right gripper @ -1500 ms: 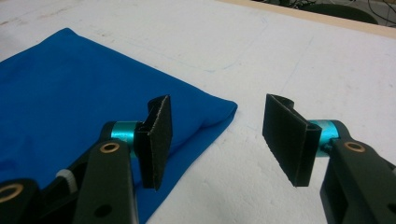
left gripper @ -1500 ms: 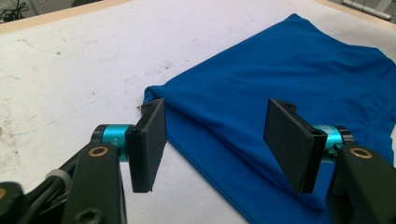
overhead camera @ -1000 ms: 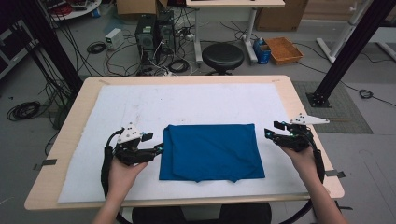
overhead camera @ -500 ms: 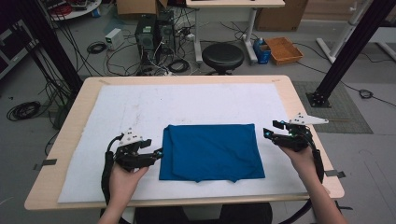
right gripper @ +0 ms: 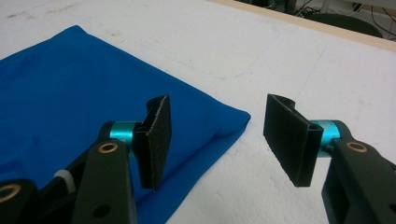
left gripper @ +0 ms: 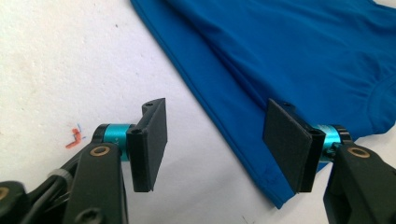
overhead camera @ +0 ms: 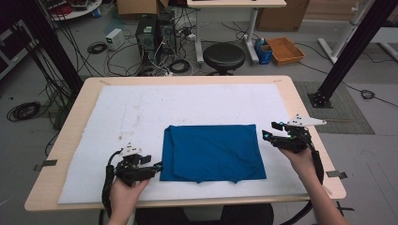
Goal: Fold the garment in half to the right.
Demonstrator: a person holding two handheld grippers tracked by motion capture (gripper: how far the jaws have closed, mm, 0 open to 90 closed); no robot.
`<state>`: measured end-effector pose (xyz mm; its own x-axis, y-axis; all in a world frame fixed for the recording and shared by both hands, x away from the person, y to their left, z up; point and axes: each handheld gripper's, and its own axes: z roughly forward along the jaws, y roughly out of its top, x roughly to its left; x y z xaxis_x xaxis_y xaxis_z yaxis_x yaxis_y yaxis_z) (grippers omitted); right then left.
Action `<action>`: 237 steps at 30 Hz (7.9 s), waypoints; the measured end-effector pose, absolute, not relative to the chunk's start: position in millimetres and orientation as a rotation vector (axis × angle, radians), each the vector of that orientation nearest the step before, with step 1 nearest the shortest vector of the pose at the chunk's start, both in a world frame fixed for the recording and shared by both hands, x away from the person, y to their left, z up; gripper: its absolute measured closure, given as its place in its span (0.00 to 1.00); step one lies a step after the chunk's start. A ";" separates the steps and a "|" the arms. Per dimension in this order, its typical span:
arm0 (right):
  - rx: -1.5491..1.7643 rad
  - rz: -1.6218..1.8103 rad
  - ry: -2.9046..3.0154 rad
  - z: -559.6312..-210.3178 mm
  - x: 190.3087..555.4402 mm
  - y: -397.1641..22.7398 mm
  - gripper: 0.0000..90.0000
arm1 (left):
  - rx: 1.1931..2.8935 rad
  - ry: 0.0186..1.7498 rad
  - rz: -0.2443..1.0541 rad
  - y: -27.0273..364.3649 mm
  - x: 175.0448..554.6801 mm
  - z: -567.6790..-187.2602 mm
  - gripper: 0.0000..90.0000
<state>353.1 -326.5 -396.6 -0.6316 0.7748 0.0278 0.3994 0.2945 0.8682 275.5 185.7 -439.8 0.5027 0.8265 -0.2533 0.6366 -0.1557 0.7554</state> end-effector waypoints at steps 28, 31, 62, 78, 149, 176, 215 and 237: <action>0.982 1.281 2.206 -393.5 354.3 -304.6 0.47 | 1.754 1.282 0.062 155.0 271.0 -451.7 0.47; 0.961 1.283 2.220 -392.1 355.4 -295.4 0.47 | 1.750 1.280 0.061 151.4 271.5 -452.3 0.47; 0.901 1.324 2.434 -402.9 426.5 -92.0 0.61 | 1.839 1.281 0.332 131.4 260.4 -452.0 0.66; 0.879 1.152 2.554 -433.4 450.8 -6.6 0.72 | 1.839 1.274 0.340 132.1 258.0 -452.6 0.68; 0.864 1.332 2.502 -343.0 435.1 -164.2 0.96 | 1.807 0.988 0.159 19.3 274.1 -415.3 0.97; 1.240 1.057 2.545 -428.3 452.9 -218.5 0.86 | 1.876 0.939 0.093 -37.5 285.2 -432.1 0.97; 1.115 0.858 2.470 -397.7 452.6 -278.3 1.00 | 1.858 0.814 0.021 -113.6 288.2 -429.5 0.76; 1.102 1.055 2.460 -401.5 440.7 -238.9 0.74 | 1.937 1.027 0.236 24.6 292.6 -430.6 0.56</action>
<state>440.7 -238.9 -401.5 -0.6841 0.7264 0.0657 0.5485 0.4529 0.7029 292.6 24.6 -430.6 0.6361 0.7379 -0.2255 0.5656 -0.2472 0.7868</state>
